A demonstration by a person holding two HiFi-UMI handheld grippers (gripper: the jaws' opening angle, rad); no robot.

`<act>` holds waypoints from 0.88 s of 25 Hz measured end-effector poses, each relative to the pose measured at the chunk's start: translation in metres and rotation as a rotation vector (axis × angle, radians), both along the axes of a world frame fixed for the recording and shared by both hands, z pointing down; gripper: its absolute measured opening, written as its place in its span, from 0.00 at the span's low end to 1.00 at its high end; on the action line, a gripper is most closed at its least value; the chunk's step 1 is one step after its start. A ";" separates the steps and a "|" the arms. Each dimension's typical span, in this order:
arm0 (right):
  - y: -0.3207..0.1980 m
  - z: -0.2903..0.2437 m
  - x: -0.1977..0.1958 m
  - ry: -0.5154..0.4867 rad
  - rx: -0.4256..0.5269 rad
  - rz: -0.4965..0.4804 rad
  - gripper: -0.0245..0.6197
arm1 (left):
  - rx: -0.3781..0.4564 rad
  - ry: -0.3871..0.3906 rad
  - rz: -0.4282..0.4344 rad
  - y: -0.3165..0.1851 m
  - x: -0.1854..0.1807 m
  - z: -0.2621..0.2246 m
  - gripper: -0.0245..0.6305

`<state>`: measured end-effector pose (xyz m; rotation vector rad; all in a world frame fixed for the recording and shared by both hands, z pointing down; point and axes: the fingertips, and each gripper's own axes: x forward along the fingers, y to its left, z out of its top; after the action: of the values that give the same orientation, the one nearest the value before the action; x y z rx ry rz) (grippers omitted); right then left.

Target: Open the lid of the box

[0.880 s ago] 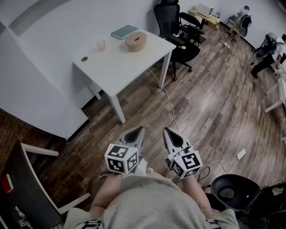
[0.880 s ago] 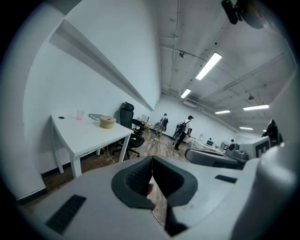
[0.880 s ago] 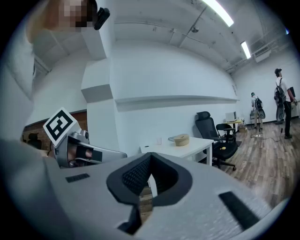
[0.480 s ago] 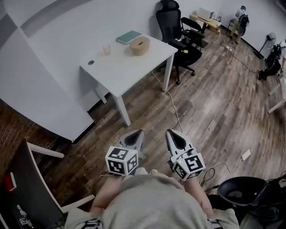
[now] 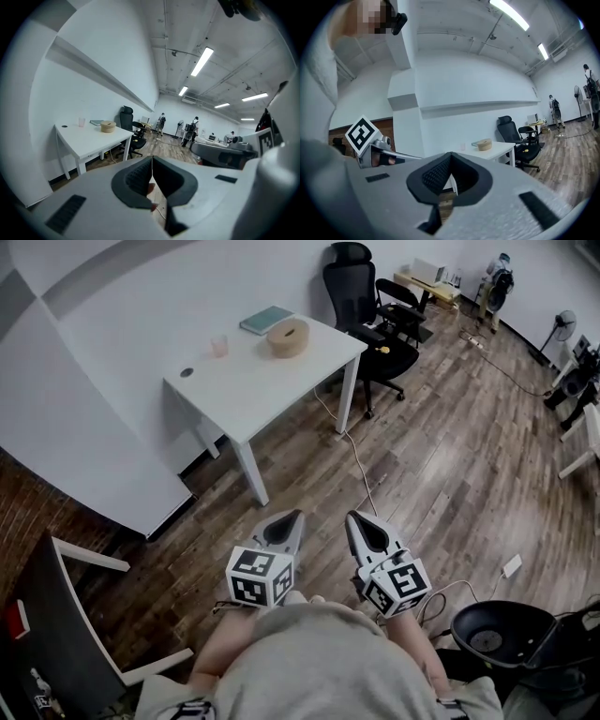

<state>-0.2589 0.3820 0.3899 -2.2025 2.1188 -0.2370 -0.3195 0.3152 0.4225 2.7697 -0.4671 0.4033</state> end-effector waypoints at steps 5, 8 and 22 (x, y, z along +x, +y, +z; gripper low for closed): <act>0.009 0.003 0.010 -0.028 0.002 0.003 0.03 | -0.007 -0.001 -0.005 0.008 0.008 0.003 0.05; 0.008 0.006 0.012 -0.046 -0.002 -0.007 0.03 | -0.012 -0.010 -0.003 0.010 0.013 0.006 0.05; -0.025 0.010 0.051 -0.089 0.002 -0.015 0.03 | -0.039 -0.027 0.007 -0.021 0.055 0.016 0.05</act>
<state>-0.2082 0.3572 0.3997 -2.1333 2.0893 -0.3277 -0.2644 0.2939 0.4390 2.7316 -0.4516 0.4474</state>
